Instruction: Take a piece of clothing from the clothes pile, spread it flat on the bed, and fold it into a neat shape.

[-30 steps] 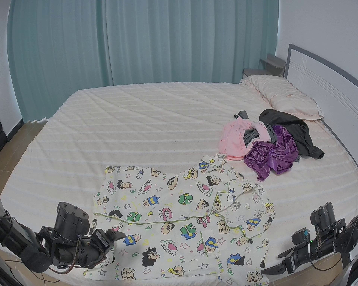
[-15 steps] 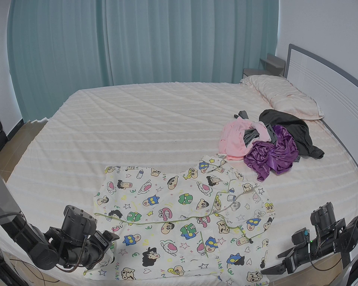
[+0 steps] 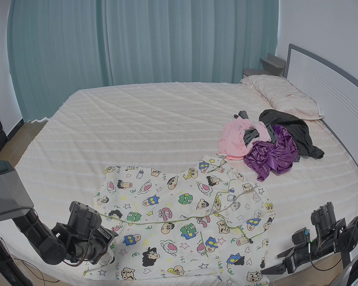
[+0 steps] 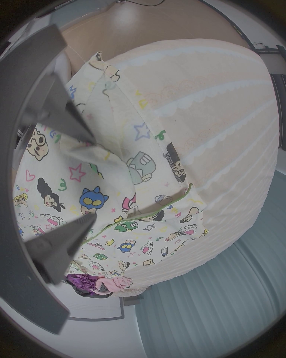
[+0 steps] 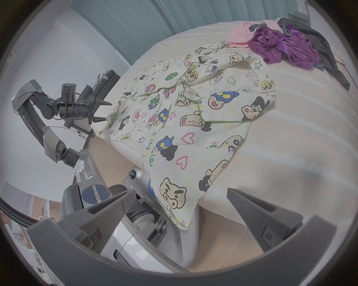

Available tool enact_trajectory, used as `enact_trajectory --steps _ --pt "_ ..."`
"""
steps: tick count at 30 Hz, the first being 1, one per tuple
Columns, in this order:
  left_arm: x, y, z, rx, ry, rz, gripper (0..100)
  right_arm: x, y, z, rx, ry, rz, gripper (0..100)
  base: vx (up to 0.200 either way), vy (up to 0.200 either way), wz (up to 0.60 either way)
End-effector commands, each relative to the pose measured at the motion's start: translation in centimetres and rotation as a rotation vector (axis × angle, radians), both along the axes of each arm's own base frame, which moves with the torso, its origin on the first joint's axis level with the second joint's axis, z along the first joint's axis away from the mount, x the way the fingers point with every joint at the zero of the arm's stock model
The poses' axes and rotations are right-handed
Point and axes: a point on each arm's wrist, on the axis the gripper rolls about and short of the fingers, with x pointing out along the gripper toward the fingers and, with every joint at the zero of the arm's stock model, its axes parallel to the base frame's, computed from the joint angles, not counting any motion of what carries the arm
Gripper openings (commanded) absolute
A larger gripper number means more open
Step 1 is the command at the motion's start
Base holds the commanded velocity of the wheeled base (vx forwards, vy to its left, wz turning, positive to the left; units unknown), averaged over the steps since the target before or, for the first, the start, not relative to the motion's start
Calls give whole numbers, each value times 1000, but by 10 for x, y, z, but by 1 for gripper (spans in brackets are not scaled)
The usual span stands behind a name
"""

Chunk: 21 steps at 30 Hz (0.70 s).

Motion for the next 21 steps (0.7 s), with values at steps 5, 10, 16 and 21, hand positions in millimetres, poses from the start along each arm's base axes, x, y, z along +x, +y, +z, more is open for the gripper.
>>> enact_trajectory --steps 5,10,16,21 --pt "-1 8 -6 18 26 38 0 0 0 0 -1 1 1 100 0 0 0" --pt "-3 12 4 40 -24 47 0 0 0 0 0 0 1 100 0 0 0" --pt "-8 22 21 134 -111 -77 0 -1 0 2 2 -7 1 100 0 0 0" --pt "-10 38 18 230 -95 -175 0 -2 0 2 3 -12 1 100 0 0 0"
